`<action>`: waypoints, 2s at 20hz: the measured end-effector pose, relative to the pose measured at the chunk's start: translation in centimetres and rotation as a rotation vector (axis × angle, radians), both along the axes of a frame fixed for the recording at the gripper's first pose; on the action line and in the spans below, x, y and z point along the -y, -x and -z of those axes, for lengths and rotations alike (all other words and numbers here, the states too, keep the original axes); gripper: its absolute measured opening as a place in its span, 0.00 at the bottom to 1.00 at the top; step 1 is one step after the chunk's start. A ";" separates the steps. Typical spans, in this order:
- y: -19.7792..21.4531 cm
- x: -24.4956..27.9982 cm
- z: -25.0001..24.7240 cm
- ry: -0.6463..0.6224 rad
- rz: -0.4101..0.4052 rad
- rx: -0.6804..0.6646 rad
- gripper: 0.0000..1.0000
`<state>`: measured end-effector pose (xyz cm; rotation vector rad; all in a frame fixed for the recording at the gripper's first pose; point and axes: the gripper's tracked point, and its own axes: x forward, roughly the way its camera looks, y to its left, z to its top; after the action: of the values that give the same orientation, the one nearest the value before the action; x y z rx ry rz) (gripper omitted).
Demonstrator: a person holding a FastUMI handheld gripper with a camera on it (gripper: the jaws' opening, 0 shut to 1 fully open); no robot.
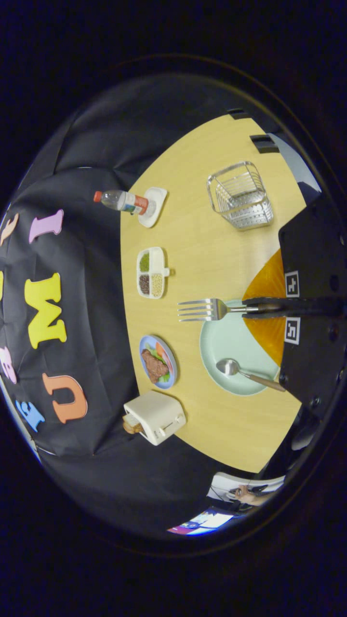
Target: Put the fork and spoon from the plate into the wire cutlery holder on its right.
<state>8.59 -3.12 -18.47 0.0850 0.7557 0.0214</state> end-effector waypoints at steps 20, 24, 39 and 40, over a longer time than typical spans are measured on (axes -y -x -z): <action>2.6 14.5 0.2 -0.003 0.091 -0.001 0.01; 2.7 14.6 1.2 -0.004 0.094 -0.021 0.02; 2.6 13.1 -1.1 0.008 0.118 0.089 0.57; 2.6 12.6 -1.5 0.022 0.116 0.105 0.63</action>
<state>5.98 -15.75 -16.93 0.1061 0.6453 -0.0920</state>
